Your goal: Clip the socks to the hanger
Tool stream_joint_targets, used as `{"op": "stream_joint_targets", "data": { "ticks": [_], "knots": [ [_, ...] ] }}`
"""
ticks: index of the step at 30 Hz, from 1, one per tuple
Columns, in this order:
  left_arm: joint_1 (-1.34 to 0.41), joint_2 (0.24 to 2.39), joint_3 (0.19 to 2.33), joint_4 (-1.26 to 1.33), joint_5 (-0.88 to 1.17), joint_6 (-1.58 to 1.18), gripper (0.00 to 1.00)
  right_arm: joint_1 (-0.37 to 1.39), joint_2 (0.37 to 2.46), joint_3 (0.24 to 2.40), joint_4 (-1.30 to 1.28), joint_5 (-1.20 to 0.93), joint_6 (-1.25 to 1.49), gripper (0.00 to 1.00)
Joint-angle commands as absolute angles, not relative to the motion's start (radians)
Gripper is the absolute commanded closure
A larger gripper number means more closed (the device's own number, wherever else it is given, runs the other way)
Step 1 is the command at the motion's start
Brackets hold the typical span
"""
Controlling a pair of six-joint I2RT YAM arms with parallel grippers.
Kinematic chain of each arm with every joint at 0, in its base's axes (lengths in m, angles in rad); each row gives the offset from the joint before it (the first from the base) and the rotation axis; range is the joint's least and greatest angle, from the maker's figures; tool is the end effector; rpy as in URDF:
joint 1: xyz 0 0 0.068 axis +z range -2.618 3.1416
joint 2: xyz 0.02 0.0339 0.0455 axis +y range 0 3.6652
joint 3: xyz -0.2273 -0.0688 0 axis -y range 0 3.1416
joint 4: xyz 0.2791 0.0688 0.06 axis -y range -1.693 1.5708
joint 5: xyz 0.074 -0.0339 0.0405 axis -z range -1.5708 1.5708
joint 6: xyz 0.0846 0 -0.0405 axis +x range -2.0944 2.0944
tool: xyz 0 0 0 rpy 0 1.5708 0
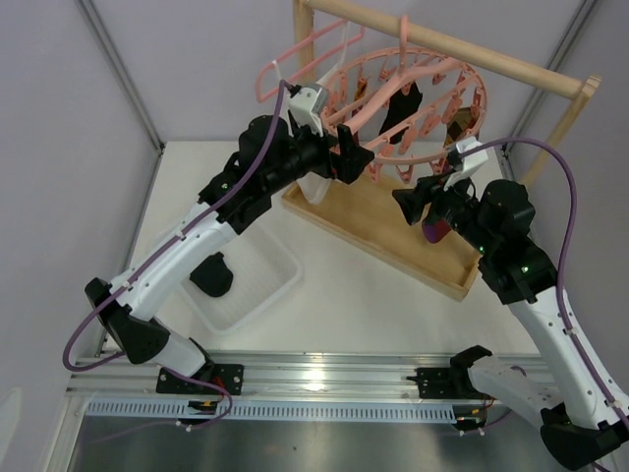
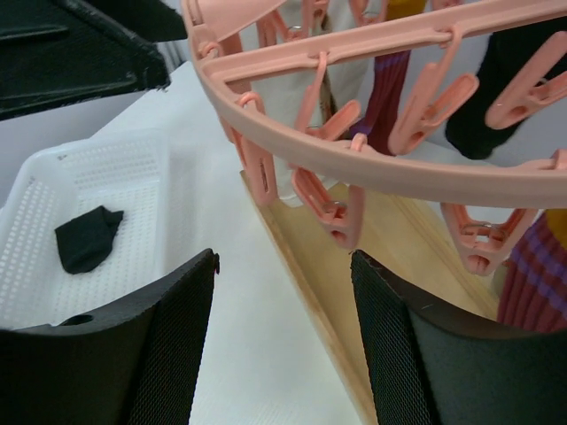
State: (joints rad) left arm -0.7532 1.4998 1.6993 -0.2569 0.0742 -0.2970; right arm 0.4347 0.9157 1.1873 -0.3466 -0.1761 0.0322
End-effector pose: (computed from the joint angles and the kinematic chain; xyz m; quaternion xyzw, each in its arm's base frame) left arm 0.3048 -0.2943 0.4453 0.1891 0.7020 -0.3673 0.5801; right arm 0.2578 0.1361 0.4146 -0.2046 0.7036 0.2194 0.6442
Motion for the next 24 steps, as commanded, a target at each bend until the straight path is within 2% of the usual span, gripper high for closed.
{"op": "stream_joint_targets", "data": {
  "ticks": [1, 24],
  "knots": [
    [-0.765, 1.468, 1.718, -0.221, 0.08, -0.316, 0.0, 0.449, 0.931, 1.236, -0.313, -0.081, -0.006, 0.35],
    [-0.785, 1.46, 1.71, -0.215, 0.074, -0.307, 0.0, 0.483, 0.994, 1.201, -0.189, 0.051, -0.06, 0.34]
  ]
}}
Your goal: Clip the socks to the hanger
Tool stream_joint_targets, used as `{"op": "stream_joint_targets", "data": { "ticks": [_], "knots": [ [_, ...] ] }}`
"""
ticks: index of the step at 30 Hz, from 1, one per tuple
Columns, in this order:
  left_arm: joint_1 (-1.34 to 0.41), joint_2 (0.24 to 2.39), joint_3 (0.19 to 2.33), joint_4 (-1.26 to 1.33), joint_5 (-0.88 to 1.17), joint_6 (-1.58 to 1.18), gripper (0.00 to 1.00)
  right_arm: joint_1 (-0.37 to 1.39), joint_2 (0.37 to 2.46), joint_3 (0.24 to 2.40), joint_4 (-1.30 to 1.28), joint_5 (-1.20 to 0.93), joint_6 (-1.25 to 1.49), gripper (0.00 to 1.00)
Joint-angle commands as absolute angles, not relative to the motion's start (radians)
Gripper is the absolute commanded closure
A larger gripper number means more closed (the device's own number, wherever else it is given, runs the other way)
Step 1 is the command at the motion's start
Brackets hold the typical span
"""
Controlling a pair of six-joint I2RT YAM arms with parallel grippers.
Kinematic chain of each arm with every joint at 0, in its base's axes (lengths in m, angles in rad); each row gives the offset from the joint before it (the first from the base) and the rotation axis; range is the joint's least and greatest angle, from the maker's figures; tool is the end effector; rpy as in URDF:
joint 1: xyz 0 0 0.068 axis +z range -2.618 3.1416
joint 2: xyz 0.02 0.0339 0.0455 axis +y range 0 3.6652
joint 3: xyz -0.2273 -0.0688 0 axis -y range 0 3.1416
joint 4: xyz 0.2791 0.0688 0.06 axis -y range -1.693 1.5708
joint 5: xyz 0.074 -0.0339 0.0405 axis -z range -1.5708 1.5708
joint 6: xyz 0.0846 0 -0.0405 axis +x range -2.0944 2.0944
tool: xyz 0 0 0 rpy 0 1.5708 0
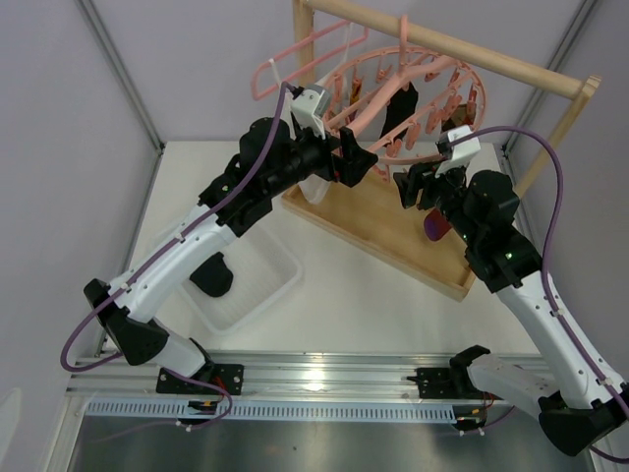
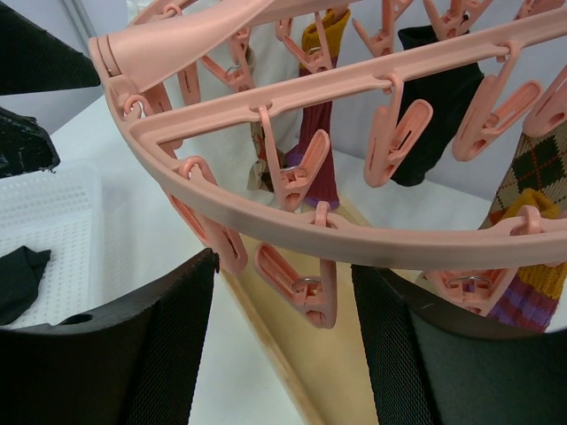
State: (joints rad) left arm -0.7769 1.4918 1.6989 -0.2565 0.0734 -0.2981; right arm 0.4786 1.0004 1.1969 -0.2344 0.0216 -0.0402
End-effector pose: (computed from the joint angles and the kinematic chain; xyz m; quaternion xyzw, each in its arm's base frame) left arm 0.2959 -0.2996 0.4484 0.1962 0.6972 -0.3756 0.5782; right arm 0.2829 0.1447 0.4121 -0.1775 0.6982 0.1432 0.6786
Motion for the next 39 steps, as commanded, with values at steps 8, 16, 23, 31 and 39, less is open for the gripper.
{"op": "stream_joint_targets", "data": {
  "ticks": [8, 16, 23, 31, 39],
  "knots": [
    [-0.79, 1.463, 1.712, -0.212, 0.074, -0.307, 0.01, 0.485, 1.005, 1.192, -0.15, 0.043, -0.064, 0.33],
    [-0.801, 1.459, 1.713, -0.218, 0.072, -0.308, 0.0, 0.494, 1.025, 1.18, -0.114, 0.058, -0.069, 0.33],
    [-0.805, 1.459, 1.715, -0.219, 0.068, -0.305, 0.01, 0.503, 1.026, 1.172, -0.092, 0.112, -0.08, 0.35],
    [-0.81, 1.459, 1.716, -0.225, 0.057, -0.296, 0.01, 0.509, 1.028, 1.172, -0.084, 0.143, -0.086, 0.47],
    [-0.81, 1.459, 1.71, -0.23, 0.037, -0.284, 0.0, 0.511, 1.026, 1.175, -0.103, 0.137, -0.08, 0.81]
  ]
}}
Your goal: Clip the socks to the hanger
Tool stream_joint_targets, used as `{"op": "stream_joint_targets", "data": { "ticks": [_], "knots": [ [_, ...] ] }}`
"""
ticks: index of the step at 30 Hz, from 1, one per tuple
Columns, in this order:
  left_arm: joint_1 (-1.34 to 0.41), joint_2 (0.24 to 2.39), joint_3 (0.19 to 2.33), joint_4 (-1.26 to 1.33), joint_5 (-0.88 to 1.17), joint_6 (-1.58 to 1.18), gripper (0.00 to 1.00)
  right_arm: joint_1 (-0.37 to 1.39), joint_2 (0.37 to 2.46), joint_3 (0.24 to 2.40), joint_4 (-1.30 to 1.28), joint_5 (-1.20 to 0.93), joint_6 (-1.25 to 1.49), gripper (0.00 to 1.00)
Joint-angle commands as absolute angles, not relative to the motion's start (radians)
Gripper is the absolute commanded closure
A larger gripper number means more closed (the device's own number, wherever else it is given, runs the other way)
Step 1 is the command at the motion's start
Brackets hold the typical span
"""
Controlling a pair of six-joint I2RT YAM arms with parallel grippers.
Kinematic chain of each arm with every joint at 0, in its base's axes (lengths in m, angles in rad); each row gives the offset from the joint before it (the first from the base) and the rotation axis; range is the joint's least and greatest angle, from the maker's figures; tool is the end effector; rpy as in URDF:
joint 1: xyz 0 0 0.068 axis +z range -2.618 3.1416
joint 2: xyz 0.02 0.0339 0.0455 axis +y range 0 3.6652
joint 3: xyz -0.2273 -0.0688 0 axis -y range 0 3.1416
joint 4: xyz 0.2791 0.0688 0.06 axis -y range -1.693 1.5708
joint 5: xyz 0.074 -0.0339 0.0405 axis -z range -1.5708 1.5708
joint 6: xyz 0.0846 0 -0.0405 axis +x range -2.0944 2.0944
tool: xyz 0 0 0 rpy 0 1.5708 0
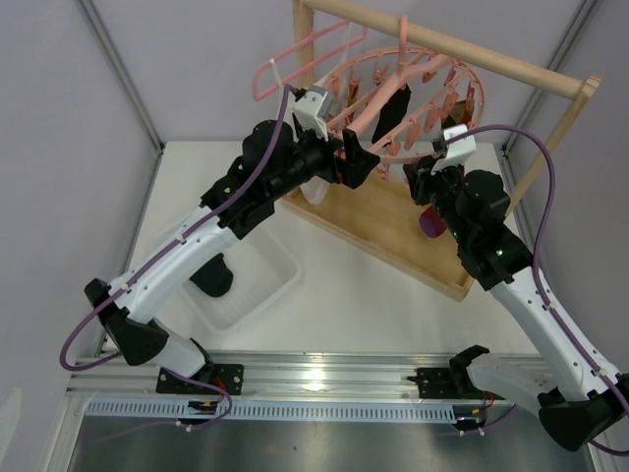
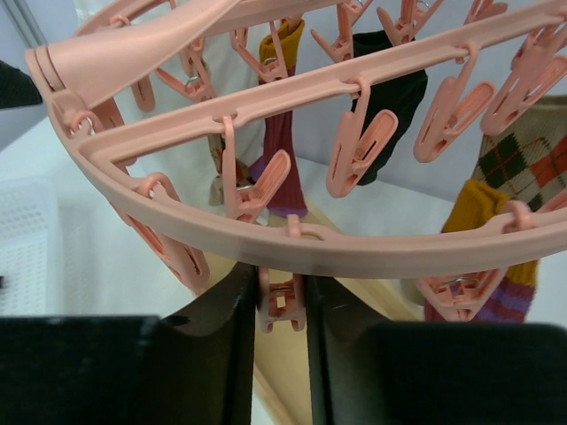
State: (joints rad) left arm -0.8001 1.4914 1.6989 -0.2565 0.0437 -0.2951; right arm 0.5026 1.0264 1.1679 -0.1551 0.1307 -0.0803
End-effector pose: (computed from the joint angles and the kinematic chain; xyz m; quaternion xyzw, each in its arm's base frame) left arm 0.2907 -0.3046 0.4485 0.1955 0.6973 -0.3724 0.5804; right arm 0.2927 0.1483 0.4046 -0.1602 0.6936 0.1014 0.6950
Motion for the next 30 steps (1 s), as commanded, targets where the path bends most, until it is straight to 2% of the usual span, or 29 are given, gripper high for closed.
{"op": "stream_joint_targets", "data": {
  "ticks": [1, 4, 9, 14, 20, 25, 30],
  "knots": [
    [-0.81, 1.459, 1.713, -0.23, 0.034, -0.282, 0.01, 0.511, 1.025, 1.175, -0.104, 0.137, -0.078, 0.85],
    [-0.81, 1.457, 1.71, -0.232, 0.023, -0.275, 0.01, 0.511, 1.019, 1.177, -0.112, 0.133, -0.066, 1.0],
    [-0.81, 1.442, 1.692, -0.23, 0.005, -0.253, 0.0, 0.511, 1.014, 1.18, -0.117, 0.135, -0.045, 1.0],
    [-0.81, 1.362, 1.638, -0.233, -0.109, -0.212, 0.01, 0.511, 1.015, 1.178, -0.12, 0.138, -0.041, 0.99],
    [-0.799, 1.177, 1.45, -0.336, -0.354, -0.204, 0.01, 0.511, 1.017, 1.172, -0.121, 0.135, -0.031, 0.98],
    [-0.655, 1.066, 1.242, -0.511, -0.4, -0.322, 0.01, 0.511, 1.011, 1.167, -0.121, 0.137, -0.026, 0.98],
    [-0.407, 1.13, 1.077, -0.704, -0.331, -0.439, 0.01, 0.511, 1.005, 1.157, -0.121, 0.138, -0.023, 0.98]
  ]
}}
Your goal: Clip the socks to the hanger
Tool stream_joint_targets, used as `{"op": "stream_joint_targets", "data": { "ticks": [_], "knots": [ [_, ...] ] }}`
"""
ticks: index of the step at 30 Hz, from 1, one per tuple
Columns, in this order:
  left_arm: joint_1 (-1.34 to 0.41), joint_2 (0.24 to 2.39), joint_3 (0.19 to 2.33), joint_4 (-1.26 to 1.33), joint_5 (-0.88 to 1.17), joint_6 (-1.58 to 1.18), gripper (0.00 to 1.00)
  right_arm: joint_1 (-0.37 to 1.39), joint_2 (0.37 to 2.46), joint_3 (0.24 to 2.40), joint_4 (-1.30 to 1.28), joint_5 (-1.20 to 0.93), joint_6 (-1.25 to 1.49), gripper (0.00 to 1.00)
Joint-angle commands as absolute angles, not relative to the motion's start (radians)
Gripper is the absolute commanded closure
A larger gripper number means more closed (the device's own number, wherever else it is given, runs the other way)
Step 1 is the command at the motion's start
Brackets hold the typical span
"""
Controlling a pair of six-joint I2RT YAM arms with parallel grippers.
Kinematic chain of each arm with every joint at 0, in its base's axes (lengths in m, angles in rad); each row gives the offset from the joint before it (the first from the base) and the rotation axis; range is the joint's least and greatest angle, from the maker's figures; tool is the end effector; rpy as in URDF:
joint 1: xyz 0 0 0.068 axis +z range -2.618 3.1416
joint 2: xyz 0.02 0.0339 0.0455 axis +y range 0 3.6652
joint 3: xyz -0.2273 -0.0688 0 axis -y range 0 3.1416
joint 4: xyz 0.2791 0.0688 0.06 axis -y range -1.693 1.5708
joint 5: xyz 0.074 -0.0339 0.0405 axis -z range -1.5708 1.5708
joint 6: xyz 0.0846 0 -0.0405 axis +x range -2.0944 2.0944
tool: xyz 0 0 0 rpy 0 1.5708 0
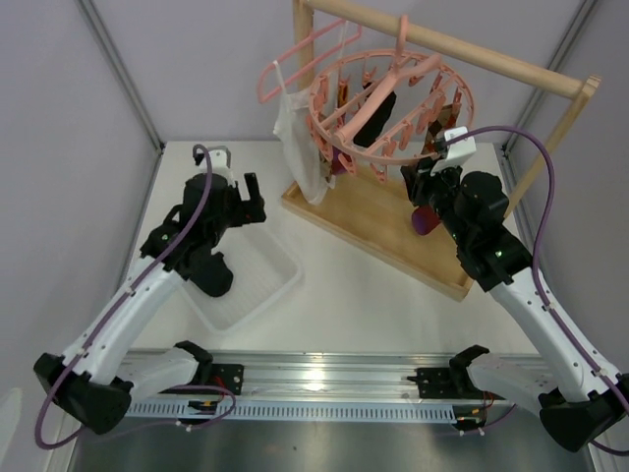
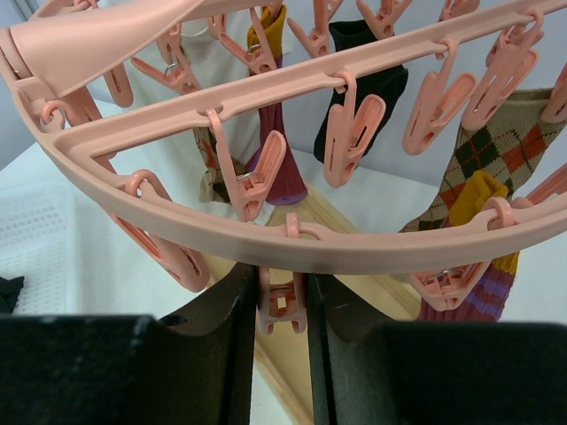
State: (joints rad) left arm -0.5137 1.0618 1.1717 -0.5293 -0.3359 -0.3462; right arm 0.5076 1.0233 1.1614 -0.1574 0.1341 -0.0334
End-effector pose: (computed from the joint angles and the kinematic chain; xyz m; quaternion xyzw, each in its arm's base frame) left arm 0.2929 -0.1333 0.3396 -0.0215 0.8317 -0.0963 0.5464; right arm 0.2919 0.1494 0.4024 -0.1451 0.6989 0.1176 0.6904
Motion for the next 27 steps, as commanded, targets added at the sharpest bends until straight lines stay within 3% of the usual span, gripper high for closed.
{"op": "stream_joint_targets", "data": {
  "ticks": [1, 9, 20, 25, 27],
  "knots": [
    [-0.369, 1.149, 1.062, -0.707, -0.318, -0.437, 0.0, 0.511, 1.003, 1.149, -0.121, 0.138, -0.021, 0.98],
    [-0.121, 1.478, 1.057, -0.759, -0.212, -0.422, 0.1, 0.512, 0.996, 1.124, -0.107, 0.137, -0.015, 0.98],
    [-0.063, 1.673, 1.074, -0.772, -0.134, -0.428, 0.24, 0.509, 0.98, 1.095, -0.087, 0.132, -0.015, 0.98],
    [-0.063, 1.704, 1.062, -0.759, -0.081, -0.433, 0.36, 0.506, 0.976, 1.089, -0.087, 0.13, -0.015, 0.98],
    [-0.063, 1.713, 1.06, -0.758, -0.069, -0.434, 0.48, 0.503, 0.973, 1.088, -0.084, 0.13, -0.012, 0.98]
  ]
}}
